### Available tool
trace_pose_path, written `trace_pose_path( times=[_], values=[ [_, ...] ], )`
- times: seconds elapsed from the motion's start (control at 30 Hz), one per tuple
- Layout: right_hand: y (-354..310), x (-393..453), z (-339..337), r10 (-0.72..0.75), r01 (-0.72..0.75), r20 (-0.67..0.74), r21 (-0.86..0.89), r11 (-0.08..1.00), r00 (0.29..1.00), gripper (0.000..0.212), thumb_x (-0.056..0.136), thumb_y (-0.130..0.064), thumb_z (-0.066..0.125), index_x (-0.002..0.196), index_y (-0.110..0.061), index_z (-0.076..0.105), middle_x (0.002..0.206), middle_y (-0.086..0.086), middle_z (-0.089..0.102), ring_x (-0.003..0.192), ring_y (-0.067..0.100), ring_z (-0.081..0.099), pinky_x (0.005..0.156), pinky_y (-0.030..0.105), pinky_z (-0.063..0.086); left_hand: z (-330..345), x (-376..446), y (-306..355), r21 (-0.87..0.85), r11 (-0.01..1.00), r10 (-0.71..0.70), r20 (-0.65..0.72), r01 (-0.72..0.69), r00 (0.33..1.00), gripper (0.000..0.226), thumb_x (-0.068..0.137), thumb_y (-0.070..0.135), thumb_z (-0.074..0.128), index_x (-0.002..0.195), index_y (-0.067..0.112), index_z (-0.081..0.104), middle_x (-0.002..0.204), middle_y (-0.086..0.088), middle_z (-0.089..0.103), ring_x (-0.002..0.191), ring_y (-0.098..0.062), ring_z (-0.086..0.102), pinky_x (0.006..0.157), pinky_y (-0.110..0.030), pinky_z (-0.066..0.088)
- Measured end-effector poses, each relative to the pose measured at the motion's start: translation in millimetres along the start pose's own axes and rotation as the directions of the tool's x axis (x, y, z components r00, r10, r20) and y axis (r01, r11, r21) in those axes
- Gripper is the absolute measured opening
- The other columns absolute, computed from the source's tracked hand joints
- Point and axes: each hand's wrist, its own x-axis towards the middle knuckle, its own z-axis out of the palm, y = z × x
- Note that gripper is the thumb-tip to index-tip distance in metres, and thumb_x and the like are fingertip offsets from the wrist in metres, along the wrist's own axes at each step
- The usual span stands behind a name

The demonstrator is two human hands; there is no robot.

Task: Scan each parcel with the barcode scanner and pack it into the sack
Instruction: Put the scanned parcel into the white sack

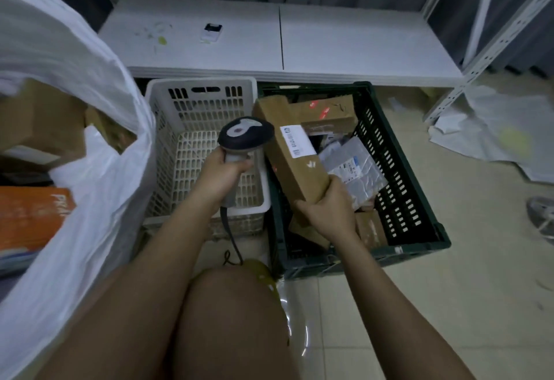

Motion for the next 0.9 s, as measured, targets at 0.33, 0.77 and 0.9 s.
trace_pose_path(
  times=[0.33, 0.77, 0.9],
  values=[
    [-24.7, -7.2, 38.9, -0.184, 0.188, 0.044, -0.336, 0.923, 0.982, 0.097, 0.085, -0.065, 0.053, 0.155, -0.015, 0.008, 0.152, 0.016, 0.031, 0.133, 0.039, 0.033, 0.106, 0.049, 0.033, -53.3, -9.0, -11.1, 0.047, 0.999, -0.020, 0.000, 0.020, 1.000, 0.032, 0.089, 0.008, 0.063, 0.120, 0.015, 0.058, 0.102, 0.001, 0.067, 0.092, -0.016, 0.062, 0.089, -0.038, 0.049],
    [-39.9, 14.5, 18.1, 0.087, -0.078, 0.296, -0.042, 0.996, 0.951, 0.094, 0.068, -0.067, 0.073, 0.145, -0.028, 0.036, 0.134, -0.001, 0.054, 0.117, 0.024, 0.056, 0.095, 0.039, 0.048, -59.1, -7.5, -17.4, 0.008, 0.999, -0.040, -0.002, 0.040, 0.999, 0.024, 0.090, 0.008, 0.061, 0.113, 0.016, 0.057, 0.092, -0.001, 0.063, 0.084, -0.018, 0.058, 0.081, -0.036, 0.047],
    [-32.3, 11.7, 21.5, 0.113, -0.189, 0.378, 0.170, 0.967, 0.919, 0.089, 0.072, -0.057, 0.077, 0.143, -0.022, 0.037, 0.130, 0.001, 0.057, 0.105, 0.019, 0.062, 0.093, 0.038, 0.052, -56.1, -9.6, -16.9, 0.020, 0.999, -0.033, 0.003, 0.033, 0.999, 0.027, 0.090, 0.008, 0.060, 0.116, 0.015, 0.057, 0.095, -0.002, 0.063, 0.088, -0.019, 0.059, 0.086, -0.037, 0.048]
  ],
)
